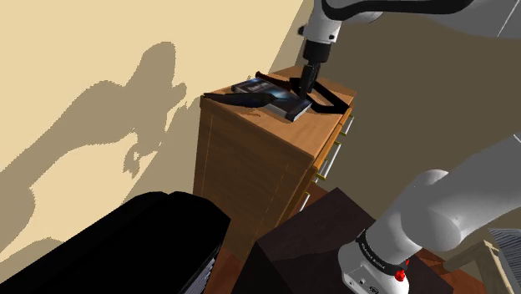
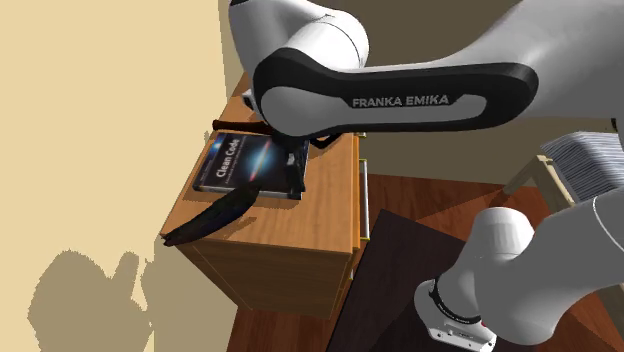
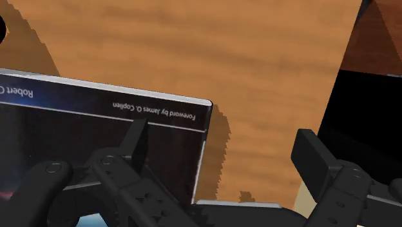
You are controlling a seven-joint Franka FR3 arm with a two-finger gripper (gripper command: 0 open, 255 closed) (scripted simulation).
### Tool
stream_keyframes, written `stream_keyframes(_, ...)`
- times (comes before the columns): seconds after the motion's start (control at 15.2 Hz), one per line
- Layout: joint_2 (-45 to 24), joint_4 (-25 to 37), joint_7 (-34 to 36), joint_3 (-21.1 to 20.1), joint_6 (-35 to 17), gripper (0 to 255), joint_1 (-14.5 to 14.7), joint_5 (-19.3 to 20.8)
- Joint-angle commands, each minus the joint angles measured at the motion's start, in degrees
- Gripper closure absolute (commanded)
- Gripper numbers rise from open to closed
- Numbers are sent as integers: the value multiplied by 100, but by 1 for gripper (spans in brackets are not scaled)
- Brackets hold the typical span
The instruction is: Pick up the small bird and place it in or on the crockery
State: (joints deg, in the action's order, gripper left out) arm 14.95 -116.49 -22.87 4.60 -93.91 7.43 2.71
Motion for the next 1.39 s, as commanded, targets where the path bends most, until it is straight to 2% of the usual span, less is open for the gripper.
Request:
stream_keyframes(0.0,-395,304,-419,-43,-94,0,110,85)
stream_keyframes(0.79,-2516,2222,-2435,-601,-415,0,717,694)
stream_keyframes(1.32,-2504,1632,-2412,-570,-998,0,669,716)
